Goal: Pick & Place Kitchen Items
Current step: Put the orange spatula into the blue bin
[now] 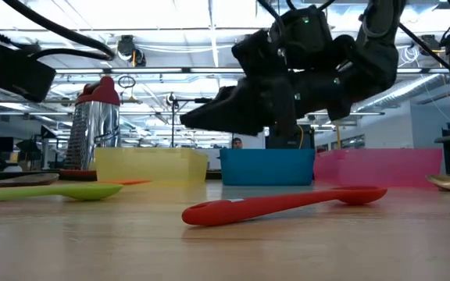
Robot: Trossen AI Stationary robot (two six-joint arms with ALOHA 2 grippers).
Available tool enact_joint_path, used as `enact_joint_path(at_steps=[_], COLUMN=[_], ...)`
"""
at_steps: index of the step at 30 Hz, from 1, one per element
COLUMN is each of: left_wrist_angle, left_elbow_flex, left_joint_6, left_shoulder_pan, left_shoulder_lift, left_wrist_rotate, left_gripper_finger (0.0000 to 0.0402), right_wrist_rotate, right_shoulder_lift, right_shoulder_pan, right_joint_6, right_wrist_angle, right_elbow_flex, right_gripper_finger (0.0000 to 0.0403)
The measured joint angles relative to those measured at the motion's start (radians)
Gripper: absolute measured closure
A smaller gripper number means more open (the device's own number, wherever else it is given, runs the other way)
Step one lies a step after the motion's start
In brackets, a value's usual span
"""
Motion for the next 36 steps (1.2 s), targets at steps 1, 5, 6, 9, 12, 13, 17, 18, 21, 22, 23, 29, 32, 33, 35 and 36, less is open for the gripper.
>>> enact_joint_path(at_steps=[1,5,6,9,12,13,17,18,21,22,23,29,32,33,35,36], left_wrist_angle=[0.001,0.012,0.014,0.015,0.018,0.019,0.025,0.027,0.041,0.047,0.053,0.085,0.082,0.080,0.071,0.063], left_elbow_flex=[0.000,-0.001,-0.001,-0.002,-0.002,-0.002,-0.002,-0.002,-0.002,-0.002,-0.002,-0.003,-0.003,-0.003,-0.003,-0.002], left_joint_6=[0.011,0.074,0.088,0.130,0.178,0.194,0.223,0.222,0.220,0.223,0.231,0.282,0.294,0.302,0.308,0.305], left_shoulder_pan=[0.000,0.006,0.010,0.023,0.030,0.031,0.031,0.031,0.032,0.033,0.033,0.035,0.035,0.035,0.036,0.036], left_shoulder_lift=[0.000,0.001,0.001,0.001,0.001,0.001,0.002,0.002,0.003,0.003,0.003,0.004,0.004,0.004,0.004,0.004], left_wrist_rotate=[-0.007,-0.034,-0.035,-0.039,-0.052,-0.060,-0.107,-0.122,-0.169,-0.185,-0.200,-0.241,-0.241,-0.240,-0.232,-0.220], left_gripper_finger=[0.0360,0.0360,0.0360,0.0360,0.0360,0.0360,0.0360,0.0360,0.0360,0.0360,0.0360,0.0360,0.0359,0.0359,0.0359,0.0358], right_wrist_rotate=[0.000,0.001,0.000,0.001,0.001,0.000,0.000,0.000,0.001,0.001,0.000,-0.003,-0.003,-0.003,-0.003,-0.003], right_shoulder_lift=[0.000,0.000,0.000,0.000,0.000,0.000,0.000,0.000,0.000,0.000,0.000,0.000,0.000,0.000,0.000,0.000], right_shoulder_pan=[-0.001,-0.008,-0.012,-0.024,-0.034,-0.038,-0.046,-0.048,-0.052,-0.052,-0.052,-0.051,-0.051,-0.051,-0.051,-0.051], right_joint_6=[-0.036,-0.109,-0.109,-0.106,-0.105,-0.103,-0.087,-0.082,-0.077,-0.077,-0.076,-0.076,-0.076,-0.076,-0.075,-0.075], right_wrist_angle=[-0.021,-0.189,-0.236,-0.367,-0.426,-0.430,-0.427,-0.424,-0.421,-0.421,-0.422,-0.422,-0.422,-0.422,-0.422,-0.422], right_elbow_flex=[0.000,0.025,0.037,0.066,0.071,0.071,0.072,0.072,0.072,0.072,0.072,0.072,0.072,0.072,0.072,0.072], right_gripper_finger=[0.0216,0.0216,0.0216,0.0216,0.0216,0.0216,0.0216,0.0216,0.0216,0.0216,0.0216,0.0216,0.0216,0.0216,0.0216,0.0216])
